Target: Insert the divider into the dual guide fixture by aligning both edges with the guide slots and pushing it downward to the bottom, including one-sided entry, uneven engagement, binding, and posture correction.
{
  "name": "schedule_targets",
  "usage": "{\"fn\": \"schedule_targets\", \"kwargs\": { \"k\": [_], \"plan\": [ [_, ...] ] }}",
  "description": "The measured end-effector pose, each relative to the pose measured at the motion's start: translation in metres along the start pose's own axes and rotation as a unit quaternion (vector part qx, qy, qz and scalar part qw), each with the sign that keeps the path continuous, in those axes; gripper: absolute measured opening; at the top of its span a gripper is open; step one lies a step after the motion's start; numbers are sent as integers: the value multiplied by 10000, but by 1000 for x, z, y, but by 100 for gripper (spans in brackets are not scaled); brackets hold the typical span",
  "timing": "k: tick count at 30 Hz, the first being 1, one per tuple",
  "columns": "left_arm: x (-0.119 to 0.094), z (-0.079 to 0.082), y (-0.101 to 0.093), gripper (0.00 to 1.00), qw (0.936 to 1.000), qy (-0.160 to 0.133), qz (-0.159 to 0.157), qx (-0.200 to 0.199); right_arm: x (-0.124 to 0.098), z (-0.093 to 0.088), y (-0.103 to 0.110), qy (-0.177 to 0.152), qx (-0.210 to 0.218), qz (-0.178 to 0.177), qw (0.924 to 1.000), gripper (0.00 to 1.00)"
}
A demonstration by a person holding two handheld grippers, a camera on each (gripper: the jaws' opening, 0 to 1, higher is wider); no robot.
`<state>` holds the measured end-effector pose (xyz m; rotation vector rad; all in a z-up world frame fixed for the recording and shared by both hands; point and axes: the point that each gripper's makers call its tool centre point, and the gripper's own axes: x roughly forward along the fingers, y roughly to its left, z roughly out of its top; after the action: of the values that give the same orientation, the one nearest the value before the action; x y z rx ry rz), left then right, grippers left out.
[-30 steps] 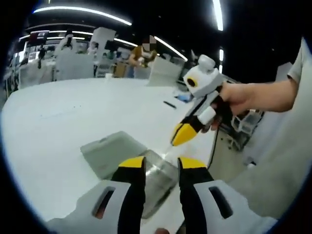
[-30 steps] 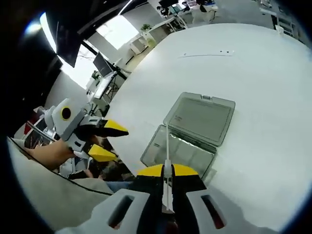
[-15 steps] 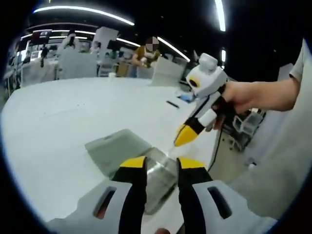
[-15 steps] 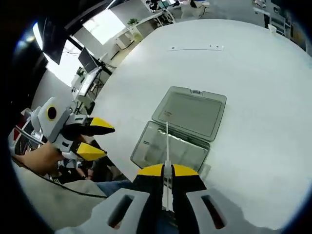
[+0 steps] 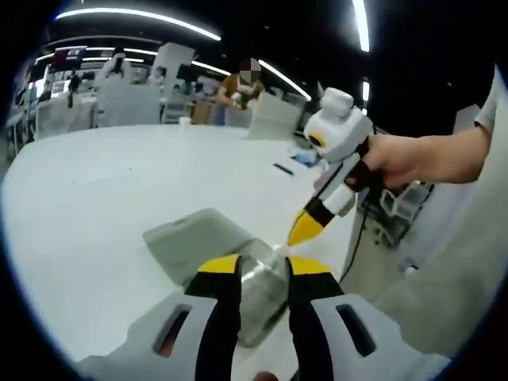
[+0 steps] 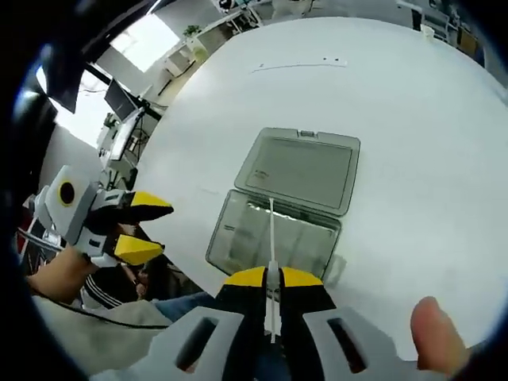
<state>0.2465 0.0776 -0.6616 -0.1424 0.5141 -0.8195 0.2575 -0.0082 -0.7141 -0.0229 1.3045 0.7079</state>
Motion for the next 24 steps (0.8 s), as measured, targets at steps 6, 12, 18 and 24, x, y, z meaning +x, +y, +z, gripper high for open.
{"fn": "schedule_targets", "kwargs": {
  "k": [6,12,18,24],
  "plan": [
    [0,-1,1,18,10000,-19,10,-15,3,2,-3,55,152,-51,9999,0],
    [-1,0,3,17,10000,-45,54,-22,6,0,-2,179,364,-113,9991,0],
    [-2,-2,5,16,9999,-29,97,32,9,-4,-2,349,610,-233,9973,0],
    [-4,-4,6,16,9998,-3,153,123,11,-3,-6,331,772,-398,9957,0]
  ]
}}
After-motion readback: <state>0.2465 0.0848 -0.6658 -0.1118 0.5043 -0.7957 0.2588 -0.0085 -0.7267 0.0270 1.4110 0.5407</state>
